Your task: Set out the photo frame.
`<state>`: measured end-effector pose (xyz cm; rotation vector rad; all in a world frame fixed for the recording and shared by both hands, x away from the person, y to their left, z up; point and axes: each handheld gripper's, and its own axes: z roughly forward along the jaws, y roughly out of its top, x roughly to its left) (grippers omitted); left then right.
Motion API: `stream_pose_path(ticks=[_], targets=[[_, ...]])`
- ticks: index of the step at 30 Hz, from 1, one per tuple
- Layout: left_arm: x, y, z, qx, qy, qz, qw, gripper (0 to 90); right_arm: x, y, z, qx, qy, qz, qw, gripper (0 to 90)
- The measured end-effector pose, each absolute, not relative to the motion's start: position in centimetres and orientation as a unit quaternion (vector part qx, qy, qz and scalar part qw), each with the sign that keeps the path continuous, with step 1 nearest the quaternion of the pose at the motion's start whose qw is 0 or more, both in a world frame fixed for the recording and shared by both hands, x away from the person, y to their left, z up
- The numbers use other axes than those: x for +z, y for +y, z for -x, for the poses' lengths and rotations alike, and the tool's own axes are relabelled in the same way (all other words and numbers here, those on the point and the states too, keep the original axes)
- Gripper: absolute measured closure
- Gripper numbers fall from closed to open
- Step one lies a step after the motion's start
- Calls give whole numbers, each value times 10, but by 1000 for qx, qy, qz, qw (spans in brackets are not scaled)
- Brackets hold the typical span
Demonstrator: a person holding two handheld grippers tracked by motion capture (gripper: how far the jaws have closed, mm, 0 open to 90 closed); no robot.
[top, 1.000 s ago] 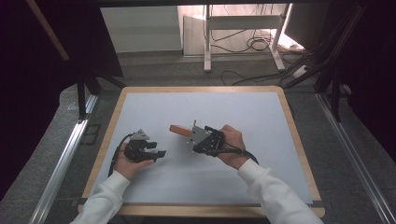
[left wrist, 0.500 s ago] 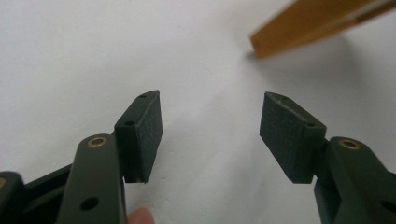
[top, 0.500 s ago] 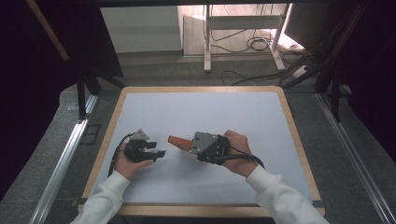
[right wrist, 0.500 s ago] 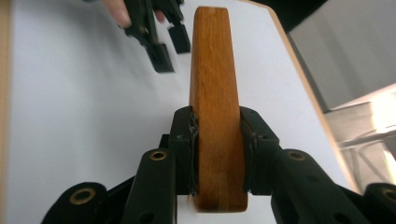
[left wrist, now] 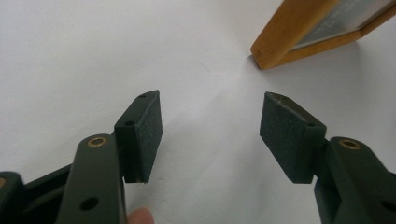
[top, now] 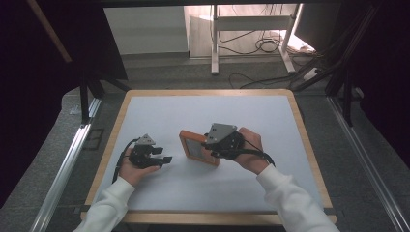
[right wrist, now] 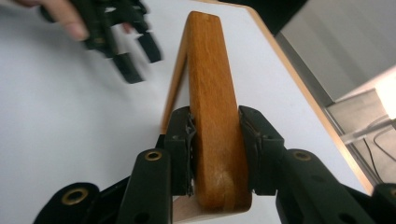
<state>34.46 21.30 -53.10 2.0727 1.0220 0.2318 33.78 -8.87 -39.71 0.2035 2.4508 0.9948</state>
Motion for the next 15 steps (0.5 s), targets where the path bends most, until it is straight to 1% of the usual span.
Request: stream_pose_path(ticks=[5, 11, 15], targets=[[-531, 213, -345, 91, 402, -820, 397, 387, -399, -95, -359, 382, 889, -102, 233, 642], [-532, 212, -345, 90, 401, -821, 396, 386, -400, -98, -373, 385, 885, -129, 227, 610], [-531, 212, -345, 91, 401, -820, 398, 385, -401, -98, -384, 374, 887, -146, 227, 573]])
